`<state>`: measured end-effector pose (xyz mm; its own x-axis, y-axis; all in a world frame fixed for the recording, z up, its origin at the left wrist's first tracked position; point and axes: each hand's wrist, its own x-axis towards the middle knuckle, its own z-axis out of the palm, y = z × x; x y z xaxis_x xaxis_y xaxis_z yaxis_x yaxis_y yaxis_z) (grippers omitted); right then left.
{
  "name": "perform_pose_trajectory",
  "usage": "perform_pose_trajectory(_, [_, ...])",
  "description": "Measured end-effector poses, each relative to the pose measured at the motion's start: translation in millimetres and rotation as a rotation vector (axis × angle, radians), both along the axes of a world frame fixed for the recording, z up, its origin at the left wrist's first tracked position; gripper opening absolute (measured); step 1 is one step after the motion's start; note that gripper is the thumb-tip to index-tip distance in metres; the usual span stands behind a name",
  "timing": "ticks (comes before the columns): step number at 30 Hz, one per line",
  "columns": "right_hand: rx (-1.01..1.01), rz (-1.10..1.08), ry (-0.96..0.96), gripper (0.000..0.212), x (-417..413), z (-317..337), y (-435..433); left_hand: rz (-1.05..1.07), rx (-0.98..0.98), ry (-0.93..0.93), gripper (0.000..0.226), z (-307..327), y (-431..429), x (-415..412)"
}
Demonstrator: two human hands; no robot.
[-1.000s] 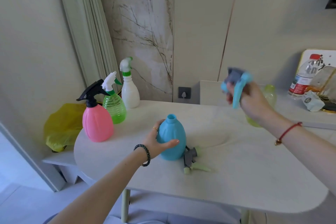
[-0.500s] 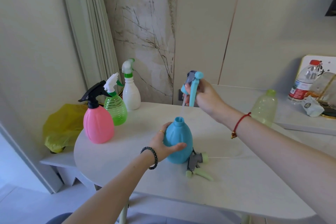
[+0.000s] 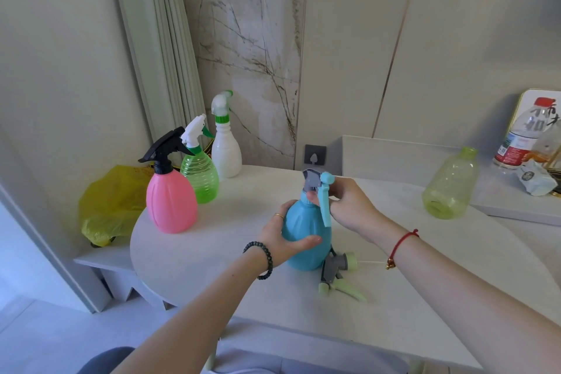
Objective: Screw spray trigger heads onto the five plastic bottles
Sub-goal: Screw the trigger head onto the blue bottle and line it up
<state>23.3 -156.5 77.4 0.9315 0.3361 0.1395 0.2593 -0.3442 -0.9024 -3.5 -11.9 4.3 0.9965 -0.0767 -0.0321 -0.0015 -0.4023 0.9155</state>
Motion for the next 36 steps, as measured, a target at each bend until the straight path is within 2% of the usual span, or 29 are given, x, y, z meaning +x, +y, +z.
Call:
perform_pose_trajectory(2, [0.002,-0.03,-0.053,0.008,1,-4,-1,0.005,-0.006,-0.007,0.08,0,-1,0])
perform_pose_trajectory(6, [0.0,-0.179,-0.154,0.013,-2,-12,2,0.022,-0.004,-0.006,0.078,1,-1,-1])
perform_pose_trajectory(9, [-0.005,-0.202,-0.194,0.021,-4,-12,5,0.042,0.032,0.008,0.073,3,-2,-2])
perform_pose_trajectory(12, [0.01,-0.114,-0.108,0.018,-2,-9,6,0.025,0.001,-0.005,0.07,3,-2,-2])
perform_pose_trajectory(15, [0.039,-0.021,-0.006,0.023,1,-7,3,0.011,-0.022,-0.005,0.077,2,-2,-1])
perform_pose_trajectory(18, [0.1,-0.087,-0.024,0.018,3,-7,1,0.027,0.001,-0.002,0.078,2,-3,-2])
perform_pose_trajectory(21, [0.068,-0.273,-0.076,0.044,3,-15,11,0.022,0.013,0.006,0.086,2,-3,-2])
perform_pose_trajectory(23, [0.074,-0.322,-0.09,0.052,-1,-18,18,0.012,0.017,0.009,0.09,2,-2,-2])
perform_pose_trajectory(26, [0.127,-0.191,-0.044,0.049,-4,-18,15,0.008,0.011,0.01,0.089,3,-1,-2])
perform_pose_trajectory(29, [0.181,-0.058,-0.005,0.061,-4,-15,2,0.005,-0.005,0.0,0.082,3,-3,-2])
perform_pose_trajectory(36, [-0.081,-0.066,-0.119,0.08,6,4,0,0.011,-0.005,0.008,0.083,3,-3,-1])
